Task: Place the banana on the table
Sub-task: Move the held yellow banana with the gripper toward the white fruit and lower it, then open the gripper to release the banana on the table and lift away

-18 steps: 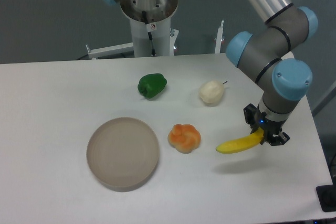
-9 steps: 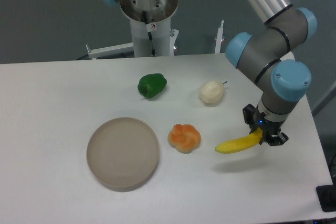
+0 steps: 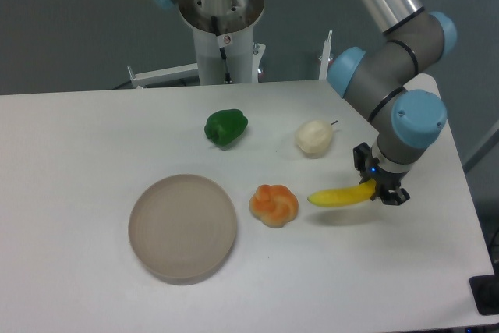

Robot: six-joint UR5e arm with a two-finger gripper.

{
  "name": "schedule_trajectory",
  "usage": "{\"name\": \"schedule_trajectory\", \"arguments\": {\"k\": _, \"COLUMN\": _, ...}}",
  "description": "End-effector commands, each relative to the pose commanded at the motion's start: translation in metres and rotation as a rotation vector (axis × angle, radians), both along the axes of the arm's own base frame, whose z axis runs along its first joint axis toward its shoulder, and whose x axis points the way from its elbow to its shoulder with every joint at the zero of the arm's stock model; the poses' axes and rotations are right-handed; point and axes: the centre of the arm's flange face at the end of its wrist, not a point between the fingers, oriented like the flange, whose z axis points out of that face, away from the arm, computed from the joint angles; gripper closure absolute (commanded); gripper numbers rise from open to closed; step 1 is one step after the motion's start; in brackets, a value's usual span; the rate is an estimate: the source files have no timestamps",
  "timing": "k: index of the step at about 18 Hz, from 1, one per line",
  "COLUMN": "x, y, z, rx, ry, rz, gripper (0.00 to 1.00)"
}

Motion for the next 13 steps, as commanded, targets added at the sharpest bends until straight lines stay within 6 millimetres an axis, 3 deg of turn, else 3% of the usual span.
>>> {"name": "schedule_trajectory", "arguments": {"k": 4, "x": 0.017, "y": -0.030, "z": -0.015, "rx": -0.030, "ry": -0.047, "rz": -0.103, "gripper": 0.94}}
{"name": "schedule_trajectory", "arguments": {"k": 10, "x": 0.024, "y": -0.033, "z": -0.028, "rx": -0.012, "ry": -0.019, "rz": -0.106, "gripper": 0.81}}
{"name": "schedule_trajectory", "arguments": {"k": 11, "x": 0.021, "y": -0.033, "z": -0.025, "rx": -0.009, "ry": -0.014, "rz": -0.103, "gripper": 0.73}}
{"name": "schedule_trajectory", "arguments": {"k": 13, "x": 0.019, "y": -0.033, "z": -0.023, "rx": -0.007, "ry": -0.011, "rz": -0.091, "gripper": 0.43}}
